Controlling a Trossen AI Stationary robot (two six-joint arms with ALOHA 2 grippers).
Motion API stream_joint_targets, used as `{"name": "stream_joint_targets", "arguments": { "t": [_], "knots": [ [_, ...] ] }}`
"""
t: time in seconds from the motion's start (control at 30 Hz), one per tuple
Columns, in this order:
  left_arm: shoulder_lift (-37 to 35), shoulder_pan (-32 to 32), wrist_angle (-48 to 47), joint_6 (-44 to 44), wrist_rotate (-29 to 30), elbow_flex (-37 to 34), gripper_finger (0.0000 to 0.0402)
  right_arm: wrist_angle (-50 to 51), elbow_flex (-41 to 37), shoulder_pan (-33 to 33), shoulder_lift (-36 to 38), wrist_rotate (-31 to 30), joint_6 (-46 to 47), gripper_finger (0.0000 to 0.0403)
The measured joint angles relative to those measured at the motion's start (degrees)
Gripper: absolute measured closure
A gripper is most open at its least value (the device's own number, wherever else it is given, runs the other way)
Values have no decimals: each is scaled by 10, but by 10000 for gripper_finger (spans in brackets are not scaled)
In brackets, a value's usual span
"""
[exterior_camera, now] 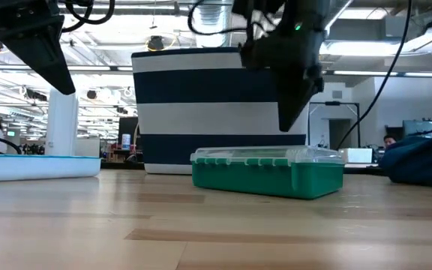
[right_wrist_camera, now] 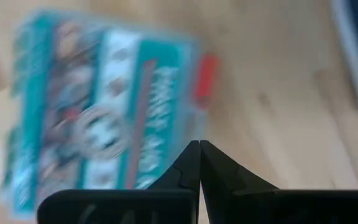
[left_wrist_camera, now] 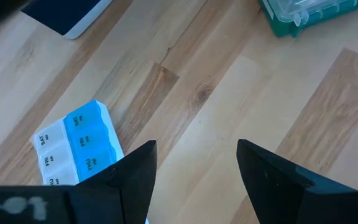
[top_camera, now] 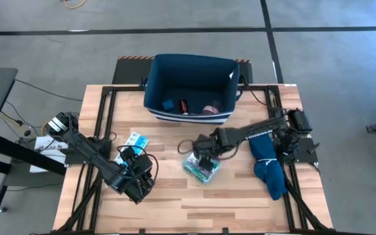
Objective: Pick & place medical supplies in basket/bin
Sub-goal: Put the green first aid kit in the blue bin
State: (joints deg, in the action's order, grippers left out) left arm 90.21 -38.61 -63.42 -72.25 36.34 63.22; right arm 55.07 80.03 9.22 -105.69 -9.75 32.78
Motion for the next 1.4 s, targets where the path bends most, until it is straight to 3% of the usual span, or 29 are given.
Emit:
{"name": "stream_joint_targets", "arguments": {
  "t": [0.2,0.37,0.8,1.4],
  "knots": [
    [0,0,0,5,0,0,189,-5,0,-43,-8,38,12,400],
    [0,0,0,8,0,0,189,-8,0,-65,-16,108,5,373],
    [0,0,0,11,4,0,189,-24,-7,-56,-24,75,-13,269],
    [0,0,-1,7,-16,0,189,21,5,-55,-66,72,-33,286]
  ]
}}
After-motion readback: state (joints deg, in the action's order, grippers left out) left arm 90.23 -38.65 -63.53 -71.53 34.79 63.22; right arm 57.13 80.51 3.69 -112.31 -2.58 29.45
